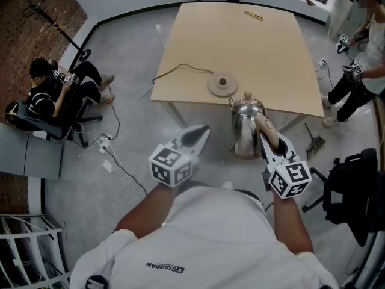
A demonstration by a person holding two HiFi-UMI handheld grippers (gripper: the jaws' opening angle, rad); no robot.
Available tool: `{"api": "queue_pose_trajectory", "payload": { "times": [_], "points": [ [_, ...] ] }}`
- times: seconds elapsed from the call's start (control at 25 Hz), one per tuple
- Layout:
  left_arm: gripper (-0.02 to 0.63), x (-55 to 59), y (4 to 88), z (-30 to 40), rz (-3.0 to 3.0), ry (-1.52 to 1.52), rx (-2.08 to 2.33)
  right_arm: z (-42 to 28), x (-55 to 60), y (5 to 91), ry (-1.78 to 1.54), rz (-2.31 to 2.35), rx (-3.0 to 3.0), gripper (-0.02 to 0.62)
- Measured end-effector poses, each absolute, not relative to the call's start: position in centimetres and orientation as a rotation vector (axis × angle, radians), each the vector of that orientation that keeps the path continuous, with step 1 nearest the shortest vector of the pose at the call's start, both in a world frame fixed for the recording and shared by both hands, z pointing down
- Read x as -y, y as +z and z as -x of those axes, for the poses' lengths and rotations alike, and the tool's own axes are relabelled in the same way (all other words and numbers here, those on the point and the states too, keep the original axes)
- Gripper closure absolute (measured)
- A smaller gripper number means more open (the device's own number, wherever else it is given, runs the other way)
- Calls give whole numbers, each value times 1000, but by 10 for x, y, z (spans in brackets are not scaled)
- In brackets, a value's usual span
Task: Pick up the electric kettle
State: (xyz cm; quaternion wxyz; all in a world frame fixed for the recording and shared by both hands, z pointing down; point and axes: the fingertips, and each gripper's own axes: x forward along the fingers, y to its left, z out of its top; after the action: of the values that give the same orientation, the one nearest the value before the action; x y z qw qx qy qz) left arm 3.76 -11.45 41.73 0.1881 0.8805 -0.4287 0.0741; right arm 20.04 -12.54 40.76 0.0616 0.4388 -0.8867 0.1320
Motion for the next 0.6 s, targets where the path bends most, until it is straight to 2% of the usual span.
{"api": "queue_pose_trajectory", "payload": {
  "times": [0.16,0.6],
  "points": [
    [611,110,417,-36,-2502,228,1167,-198,118,412,416,-1371,2664,508],
    [611,99,419,26,-2516,269,1097,-136,107,405,416,-1425,2641,508]
  ]
}}
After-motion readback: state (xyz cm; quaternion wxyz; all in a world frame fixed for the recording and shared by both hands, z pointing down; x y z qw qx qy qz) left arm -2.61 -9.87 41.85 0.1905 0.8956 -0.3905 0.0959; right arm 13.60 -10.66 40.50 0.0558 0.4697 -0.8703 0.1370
